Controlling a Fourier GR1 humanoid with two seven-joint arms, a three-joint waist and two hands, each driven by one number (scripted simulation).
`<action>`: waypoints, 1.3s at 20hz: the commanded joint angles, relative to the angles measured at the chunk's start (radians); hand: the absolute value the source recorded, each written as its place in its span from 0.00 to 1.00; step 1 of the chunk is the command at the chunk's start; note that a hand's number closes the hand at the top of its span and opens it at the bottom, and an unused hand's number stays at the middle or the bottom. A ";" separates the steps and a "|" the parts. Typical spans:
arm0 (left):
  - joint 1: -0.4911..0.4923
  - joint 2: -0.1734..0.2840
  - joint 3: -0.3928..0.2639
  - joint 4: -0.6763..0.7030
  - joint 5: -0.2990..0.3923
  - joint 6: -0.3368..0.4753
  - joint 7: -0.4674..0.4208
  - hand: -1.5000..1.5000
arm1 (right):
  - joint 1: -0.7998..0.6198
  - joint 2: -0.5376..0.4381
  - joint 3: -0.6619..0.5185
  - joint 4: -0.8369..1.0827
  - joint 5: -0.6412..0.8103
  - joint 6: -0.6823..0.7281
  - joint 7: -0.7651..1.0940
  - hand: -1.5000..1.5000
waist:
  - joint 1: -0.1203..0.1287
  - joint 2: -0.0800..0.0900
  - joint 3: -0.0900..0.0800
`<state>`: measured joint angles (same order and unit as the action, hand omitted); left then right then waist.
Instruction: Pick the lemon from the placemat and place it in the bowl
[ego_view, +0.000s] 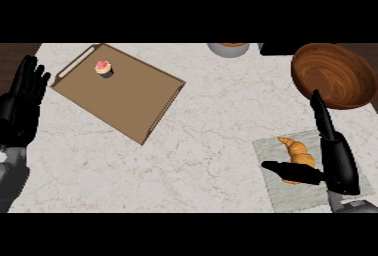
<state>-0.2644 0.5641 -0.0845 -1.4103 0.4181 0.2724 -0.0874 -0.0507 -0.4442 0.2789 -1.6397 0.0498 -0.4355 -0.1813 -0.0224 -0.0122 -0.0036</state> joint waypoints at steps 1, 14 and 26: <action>0.041 -0.010 0.028 -0.038 0.012 -0.005 -0.019 0.50 | 0.177 -0.032 0.079 -0.151 0.192 -0.125 0.012 0.00 | 0.002 0.003 0.002; 0.044 0.012 0.071 -0.052 0.015 -0.030 -0.013 0.50 | 0.409 -0.497 -0.080 -0.580 0.363 0.209 0.718 0.00 | -0.011 0.008 -0.002; 0.084 -0.003 0.110 -0.043 0.023 -0.110 -0.033 0.50 | 0.419 -0.663 -0.259 -0.733 0.027 0.626 0.996 0.00 | 0.015 0.011 0.003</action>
<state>-0.1995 0.5527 -0.0075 -1.4600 0.4204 0.2148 -0.1179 0.3679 -1.0999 0.0895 -2.3663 0.1668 0.0969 0.7693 -0.0118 -0.0017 -0.0023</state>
